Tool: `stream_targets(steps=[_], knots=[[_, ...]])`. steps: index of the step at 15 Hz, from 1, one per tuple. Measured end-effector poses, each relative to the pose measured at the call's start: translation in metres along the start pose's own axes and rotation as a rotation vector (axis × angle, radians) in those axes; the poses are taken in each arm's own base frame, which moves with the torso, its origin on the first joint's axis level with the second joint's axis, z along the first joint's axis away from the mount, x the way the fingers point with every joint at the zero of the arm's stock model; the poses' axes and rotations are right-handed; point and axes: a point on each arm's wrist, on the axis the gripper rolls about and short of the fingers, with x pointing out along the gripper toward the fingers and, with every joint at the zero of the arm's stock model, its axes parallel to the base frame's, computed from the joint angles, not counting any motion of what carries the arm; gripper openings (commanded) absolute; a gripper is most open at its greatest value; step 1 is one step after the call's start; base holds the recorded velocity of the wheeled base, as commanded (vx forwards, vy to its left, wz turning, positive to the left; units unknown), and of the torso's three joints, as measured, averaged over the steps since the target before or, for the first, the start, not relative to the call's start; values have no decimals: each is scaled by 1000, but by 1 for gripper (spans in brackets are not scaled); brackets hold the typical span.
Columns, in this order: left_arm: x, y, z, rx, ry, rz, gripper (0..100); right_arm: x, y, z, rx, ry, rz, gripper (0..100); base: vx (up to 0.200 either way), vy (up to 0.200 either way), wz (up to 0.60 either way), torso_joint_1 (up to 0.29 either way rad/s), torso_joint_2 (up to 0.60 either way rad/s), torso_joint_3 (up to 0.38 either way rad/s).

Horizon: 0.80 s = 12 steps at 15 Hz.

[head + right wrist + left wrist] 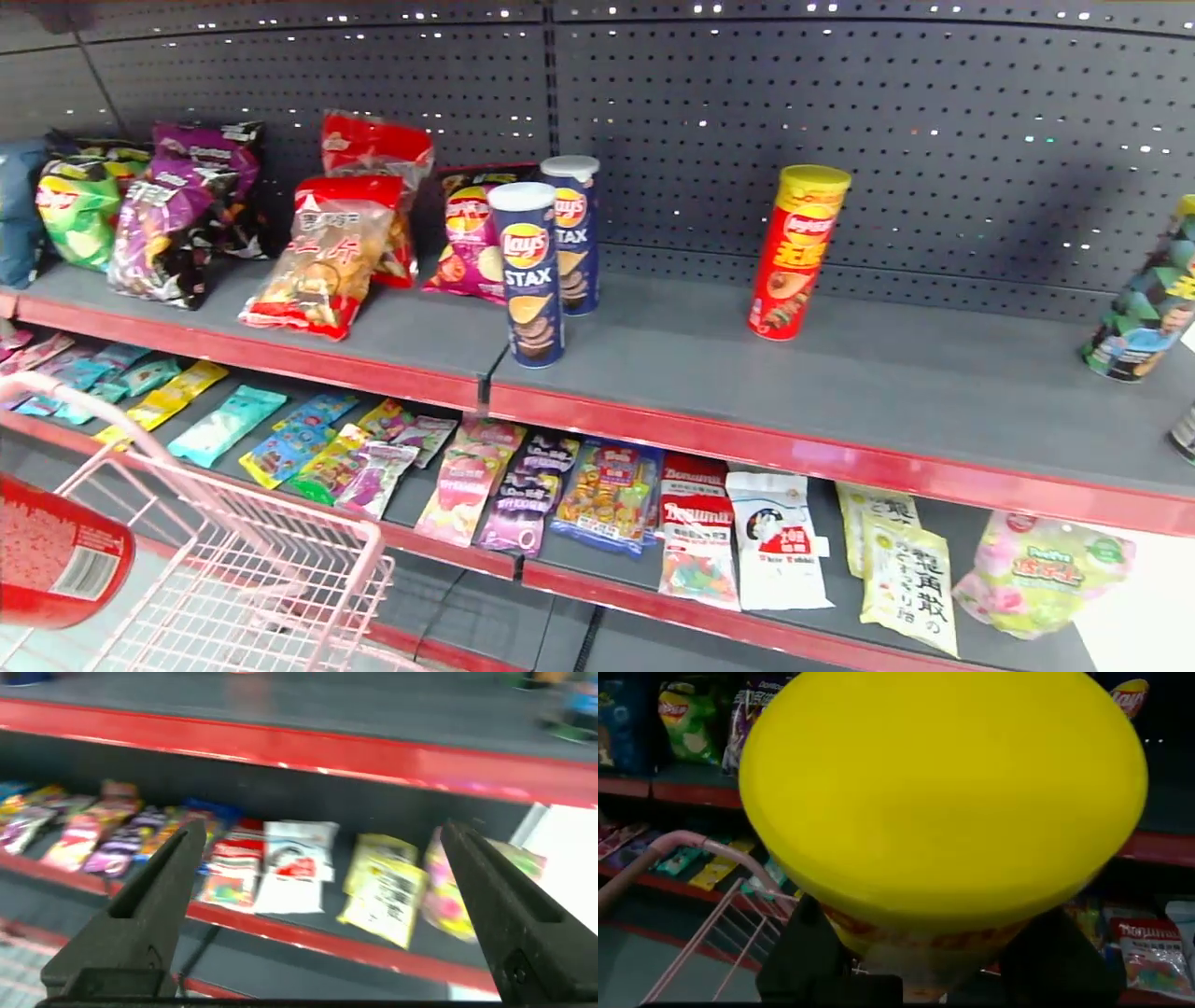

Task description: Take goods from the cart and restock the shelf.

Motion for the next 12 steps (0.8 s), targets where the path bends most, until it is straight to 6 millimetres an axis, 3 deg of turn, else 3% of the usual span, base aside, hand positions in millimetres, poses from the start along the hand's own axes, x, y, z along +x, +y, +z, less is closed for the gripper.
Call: stream_targets(steps=[2, 6, 7, 12], knots=[[0, 1, -1, 22, 14, 64, 0, 0, 0, 0, 1, -1, 1, 100, 0, 0, -600, 7, 5, 2], [0, 2, -1, 52, 21, 113, 0, 0, 0, 0, -2, -1, 5, 100, 0, 0, 0, 0, 0, 0], [-1, 3, -1, 53, 16, 114, 0, 0, 0, 0, -3, -1, 4, 100, 200, 0, 0, -2, 2, 2], [-6, 2, -2, 54, 7, 110, 0, 0, 0, 0, -1, -1, 3, 100, 200, -200, 0, 3, 1, 0]])
